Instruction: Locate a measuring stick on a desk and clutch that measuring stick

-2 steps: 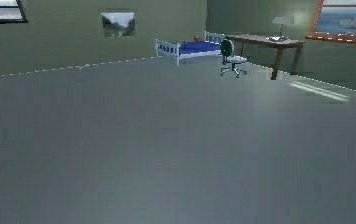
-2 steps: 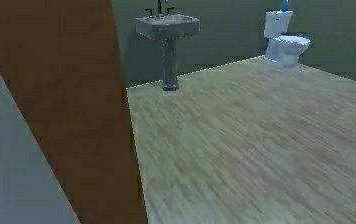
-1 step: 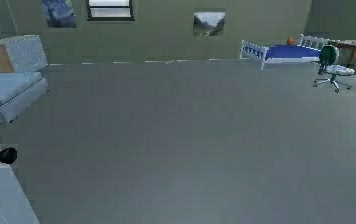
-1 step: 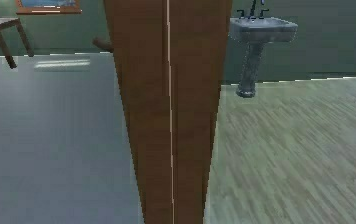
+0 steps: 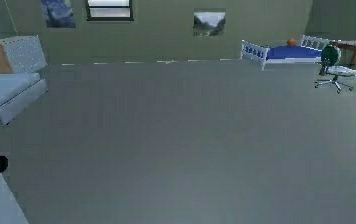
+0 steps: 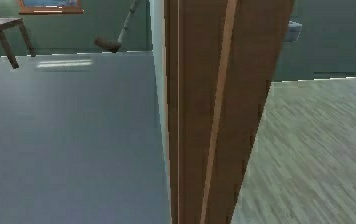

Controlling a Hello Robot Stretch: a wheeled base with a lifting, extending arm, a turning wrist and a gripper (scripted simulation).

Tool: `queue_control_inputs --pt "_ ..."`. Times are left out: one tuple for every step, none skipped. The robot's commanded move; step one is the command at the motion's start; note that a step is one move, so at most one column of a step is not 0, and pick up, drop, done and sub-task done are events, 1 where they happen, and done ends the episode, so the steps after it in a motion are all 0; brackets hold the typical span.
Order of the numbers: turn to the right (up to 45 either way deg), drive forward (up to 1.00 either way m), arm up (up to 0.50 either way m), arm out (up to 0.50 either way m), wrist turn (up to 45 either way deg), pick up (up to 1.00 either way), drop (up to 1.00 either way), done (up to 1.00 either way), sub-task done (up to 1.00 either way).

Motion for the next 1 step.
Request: queue_control_inputs --pt "-6.0 0.0 0.0 0.0 0.0 0.0 0.0 0.0 0.0"
